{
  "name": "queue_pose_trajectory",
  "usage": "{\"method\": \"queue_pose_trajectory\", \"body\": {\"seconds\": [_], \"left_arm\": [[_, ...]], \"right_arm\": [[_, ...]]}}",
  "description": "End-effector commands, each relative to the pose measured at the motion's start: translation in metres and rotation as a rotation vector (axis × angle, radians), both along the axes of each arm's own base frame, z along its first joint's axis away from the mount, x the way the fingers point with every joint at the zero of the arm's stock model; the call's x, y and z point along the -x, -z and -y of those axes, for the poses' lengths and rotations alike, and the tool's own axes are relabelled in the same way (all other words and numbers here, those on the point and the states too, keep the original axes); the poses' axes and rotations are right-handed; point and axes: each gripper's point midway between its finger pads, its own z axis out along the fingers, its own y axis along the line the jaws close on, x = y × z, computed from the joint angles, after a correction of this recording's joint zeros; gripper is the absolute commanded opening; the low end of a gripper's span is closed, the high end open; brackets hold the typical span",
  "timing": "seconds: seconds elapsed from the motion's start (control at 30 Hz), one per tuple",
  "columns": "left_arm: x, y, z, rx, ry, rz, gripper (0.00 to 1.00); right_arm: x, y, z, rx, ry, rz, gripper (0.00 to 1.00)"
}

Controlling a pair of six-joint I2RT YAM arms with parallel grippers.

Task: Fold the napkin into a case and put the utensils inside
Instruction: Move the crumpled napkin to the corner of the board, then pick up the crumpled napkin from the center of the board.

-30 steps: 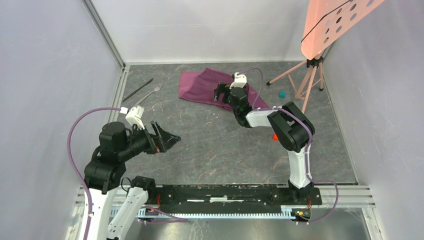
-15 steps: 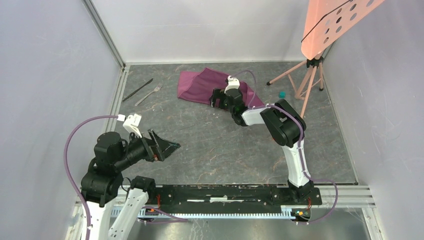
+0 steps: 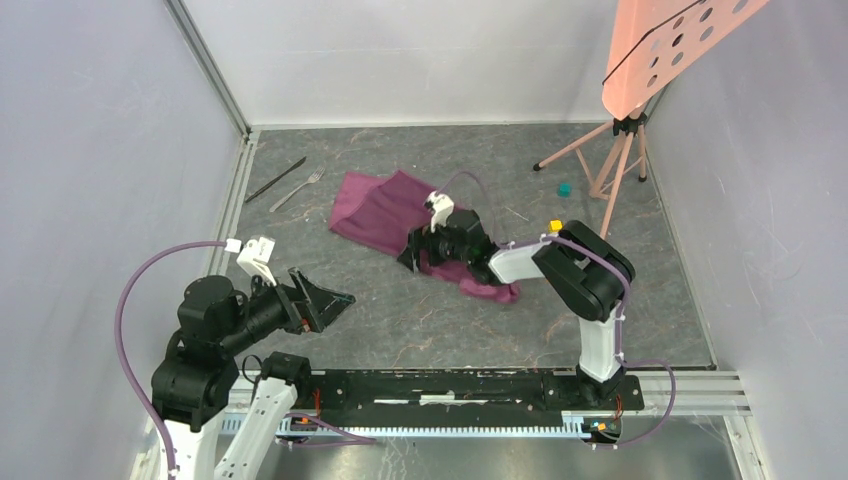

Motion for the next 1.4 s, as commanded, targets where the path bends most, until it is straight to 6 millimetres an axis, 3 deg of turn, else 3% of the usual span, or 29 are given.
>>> {"method": "queue_pose_trajectory", "body": {"seconds": [0.0,0.1,0.27,0.4,0.5,0.73,0.9,1.07,1.2,1.37], "left_arm": [[0.000,-0.005,-0.001,0.028,-0.031,-0.017,1.00],[-0.005,-0.002,-0.001,0.015,-0.034,-0.025,1.00],[-0.020,0.008,0.004,0.034,-0.033,-0.052,1.00],[-0.039,0.023,0.013,0.077,-0.023,-0.098,1.00],[-0.057,0.037,0.020,0.106,-0.016,-0.143,1.00],[-0.112,0.091,0.036,0.119,-0.053,-0.290,1.00],[-0.154,0.140,0.066,-0.039,-0.067,-0.371,1.00],[-0.194,0.186,0.090,-0.117,-0.078,-0.471,0.99],[-0.194,0.218,0.086,-0.143,-0.138,-0.534,0.99],[-0.156,0.260,0.057,-0.236,-0.220,-0.649,1.00]], "right_arm": [[0.103,0.049,0.020,0.202,-0.286,-0.155,0.98],[0.137,0.051,0.042,0.245,-0.389,-0.166,0.98],[0.162,0.052,0.077,0.338,-0.460,-0.138,0.97],[0.168,0.020,0.078,0.284,-0.470,-0.092,0.97],[0.168,0.002,0.084,0.243,-0.395,-0.058,0.97],[0.147,-0.006,0.138,0.352,-0.090,0.009,0.98],[0.132,-0.009,0.171,0.432,0.081,0.057,0.98],[0.122,-0.012,0.179,0.435,0.150,0.064,0.98],[0.124,-0.004,0.177,0.439,0.130,0.024,0.95],[0.131,0.008,0.159,0.412,0.033,-0.010,0.83]]}}
